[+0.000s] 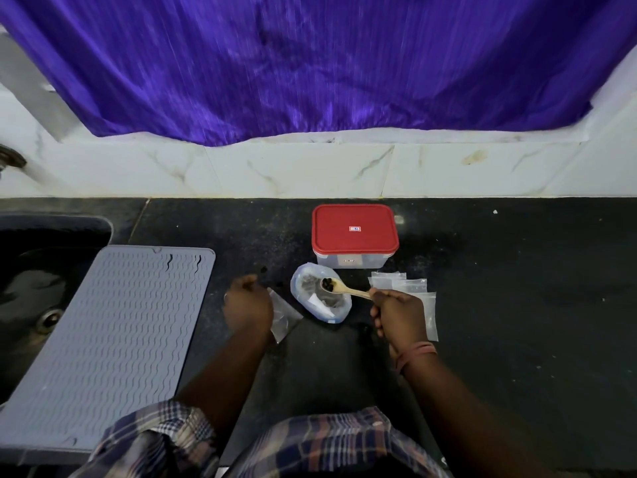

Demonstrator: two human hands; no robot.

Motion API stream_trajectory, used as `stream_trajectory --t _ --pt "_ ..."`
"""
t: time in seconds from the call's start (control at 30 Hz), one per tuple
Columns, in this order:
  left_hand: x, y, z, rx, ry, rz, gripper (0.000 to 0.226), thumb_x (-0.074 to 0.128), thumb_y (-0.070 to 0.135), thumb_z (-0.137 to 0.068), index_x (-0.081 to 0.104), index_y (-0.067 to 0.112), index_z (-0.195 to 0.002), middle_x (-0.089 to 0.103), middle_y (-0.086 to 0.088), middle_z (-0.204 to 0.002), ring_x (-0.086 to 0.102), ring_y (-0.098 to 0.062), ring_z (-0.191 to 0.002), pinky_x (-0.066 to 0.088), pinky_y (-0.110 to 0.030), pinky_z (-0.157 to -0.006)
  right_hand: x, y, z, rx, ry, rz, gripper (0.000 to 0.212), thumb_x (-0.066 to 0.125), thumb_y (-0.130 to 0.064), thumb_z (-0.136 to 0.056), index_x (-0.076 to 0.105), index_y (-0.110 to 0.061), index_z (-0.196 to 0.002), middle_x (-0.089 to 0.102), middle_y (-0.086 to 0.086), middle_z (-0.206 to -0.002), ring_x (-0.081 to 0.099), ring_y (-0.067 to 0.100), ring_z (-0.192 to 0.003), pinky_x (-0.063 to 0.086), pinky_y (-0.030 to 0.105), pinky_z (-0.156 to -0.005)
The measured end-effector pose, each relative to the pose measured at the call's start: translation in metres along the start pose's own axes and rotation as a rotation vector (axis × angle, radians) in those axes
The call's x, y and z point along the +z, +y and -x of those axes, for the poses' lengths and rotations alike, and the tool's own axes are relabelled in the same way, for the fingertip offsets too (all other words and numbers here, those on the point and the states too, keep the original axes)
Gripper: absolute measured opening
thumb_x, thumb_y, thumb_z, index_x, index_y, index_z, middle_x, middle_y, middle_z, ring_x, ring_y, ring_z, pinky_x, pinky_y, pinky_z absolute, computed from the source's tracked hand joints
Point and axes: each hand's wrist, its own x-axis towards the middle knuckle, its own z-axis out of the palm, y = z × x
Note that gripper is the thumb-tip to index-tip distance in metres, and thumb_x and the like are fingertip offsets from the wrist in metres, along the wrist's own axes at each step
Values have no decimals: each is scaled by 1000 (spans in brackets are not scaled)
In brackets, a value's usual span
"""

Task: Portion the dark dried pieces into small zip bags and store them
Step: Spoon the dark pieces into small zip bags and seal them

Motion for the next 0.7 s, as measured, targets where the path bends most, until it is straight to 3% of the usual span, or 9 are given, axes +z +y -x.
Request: stream_trajectory --t 0.1,0.17,0.23,0.33,0.4,0.47,0.53,0.63,0.7 --pt "-11 -19 -17 -178 -25 -199 32 53 35 -100 69 11 -115 68 -15 -113 65 -31 -104 53 -49 -96 8 -1 3 -5 -13 22 24 65 -21 -93 73 -3 -79 56 8 -56 42 17 -43 33 26 -42" --pt "-19 -19 -13 -182 -88 -127 27 52 27 -103 68 9 -114 68 -12 -111 64 -24 -96 53 -37 -87 14 -1 5 -10 -27 48 25 65 -22 -92 74 -6 -76 57 7 -55 44 18 -44 35 27 -43" --pt "-22 -13 -10 -209 -198 -66 24 51 20 -105 66 7 -118 68 -12 -119 65 -23 -102 53 -33 -88 19 0 6 -20 -37 69 25 65 -22 -92 74 -7 -74 57 7 -54 44 18 -44 35 28 -43" --pt "-22 -13 -8 -175 -308 -88 31 55 20 -99 67 1 -121 69 -19 -119 68 -34 -106 58 -44 -93 24 3 11 -40 -61 128 27 65 -23 -93 74 -8 -73 58 7 -54 45 18 -43 37 28 -44" --pt "-24 -13 -6 -188 -359 -28 26 60 16 -95 69 1 -113 70 -16 -102 68 -28 -84 61 -40 -78 26 7 16 -49 -87 151 26 64 -22 -94 74 -7 -75 58 8 -55 45 17 -43 37 27 -43" --pt "-28 -12 -1 -248 -443 18 6 64 6 -91 63 7 -85 59 -6 -78 57 -17 -64 54 -31 -59 29 11 22 -51 -115 169 25 64 -22 -94 75 -6 -79 58 8 -56 45 17 -44 36 27 -43" --pt "-29 -15 1 -298 -525 30 21 66 -1 -87 56 12 -74 55 -4 -71 54 -16 -60 49 -28 -55 31 14 26 -41 -124 176 25 64 -23 -94 75 -5 -80 58 9 -56 46 17 -43 36 27 -43" --pt "-28 -23 2 -337 -590 -48 11 69 -2 -75 62 6 -72 57 -9 -63 52 -18 -54 44 -28 -53 32 16 30 -45 -131 189 28 65 -24 -93 74 -4 -77 58 8 -54 45 17 -42 36 26 -44" --pt "-30 -23 8 -312 -597 -68 9 66 0 -79 66 4 -71 57 -10 -60 50 -17 -49 40 -26 -50 32 16 33 -73 -136 204 27 65 -25 -93 75 -7 -75 59 6 -53 46 16 -43 37 28 -46"
